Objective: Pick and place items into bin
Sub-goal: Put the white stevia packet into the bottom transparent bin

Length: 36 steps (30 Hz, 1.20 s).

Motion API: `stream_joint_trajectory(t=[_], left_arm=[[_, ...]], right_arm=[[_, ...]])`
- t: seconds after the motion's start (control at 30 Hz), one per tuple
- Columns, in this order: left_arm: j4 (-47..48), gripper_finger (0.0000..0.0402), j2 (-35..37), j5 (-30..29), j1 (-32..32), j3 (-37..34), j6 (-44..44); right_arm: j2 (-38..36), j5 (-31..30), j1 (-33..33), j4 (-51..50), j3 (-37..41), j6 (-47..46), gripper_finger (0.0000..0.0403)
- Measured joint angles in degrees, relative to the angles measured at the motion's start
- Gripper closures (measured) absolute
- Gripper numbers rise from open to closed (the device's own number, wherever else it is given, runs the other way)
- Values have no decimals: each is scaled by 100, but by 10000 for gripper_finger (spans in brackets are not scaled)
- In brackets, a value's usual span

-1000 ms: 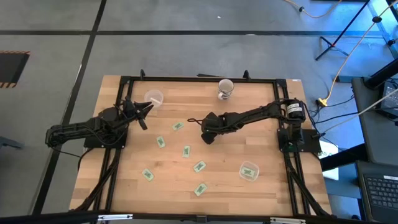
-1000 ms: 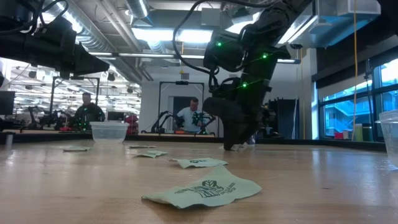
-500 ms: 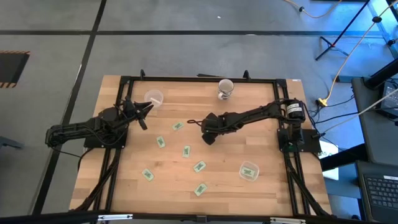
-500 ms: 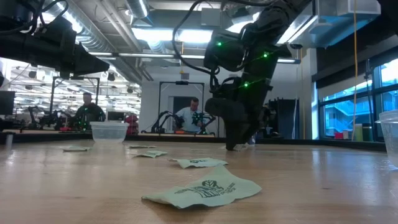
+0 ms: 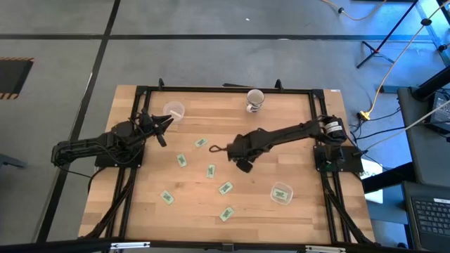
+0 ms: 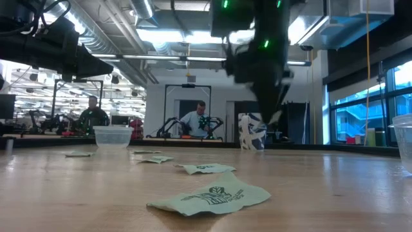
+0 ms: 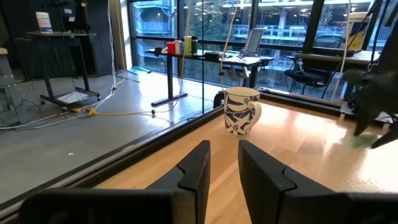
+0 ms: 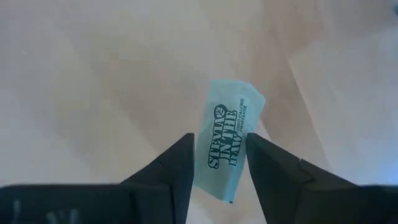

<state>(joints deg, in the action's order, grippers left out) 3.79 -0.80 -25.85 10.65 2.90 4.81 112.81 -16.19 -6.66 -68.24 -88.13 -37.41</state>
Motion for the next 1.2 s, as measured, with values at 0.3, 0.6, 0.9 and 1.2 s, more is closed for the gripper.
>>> stream_joint_trajectory(t=[0.3,0.6,0.9,1.2], left_arm=[[0,325,1,1,-1,-1,66],[0,325,1,2,-1,-2,300],[0,325,1,2,0,-2,303],[0,325,0,2,-1,-2,940]], right_arm=[[-20,743,-1326,-2199,-964,-1445,254],[-22,1405,-2547,-2178,-1061,-2986,254],[-24,1364,-3170,-2177,-973,-3906,254],[-26,1171,-3303,-2136,-430,-3989,254]])
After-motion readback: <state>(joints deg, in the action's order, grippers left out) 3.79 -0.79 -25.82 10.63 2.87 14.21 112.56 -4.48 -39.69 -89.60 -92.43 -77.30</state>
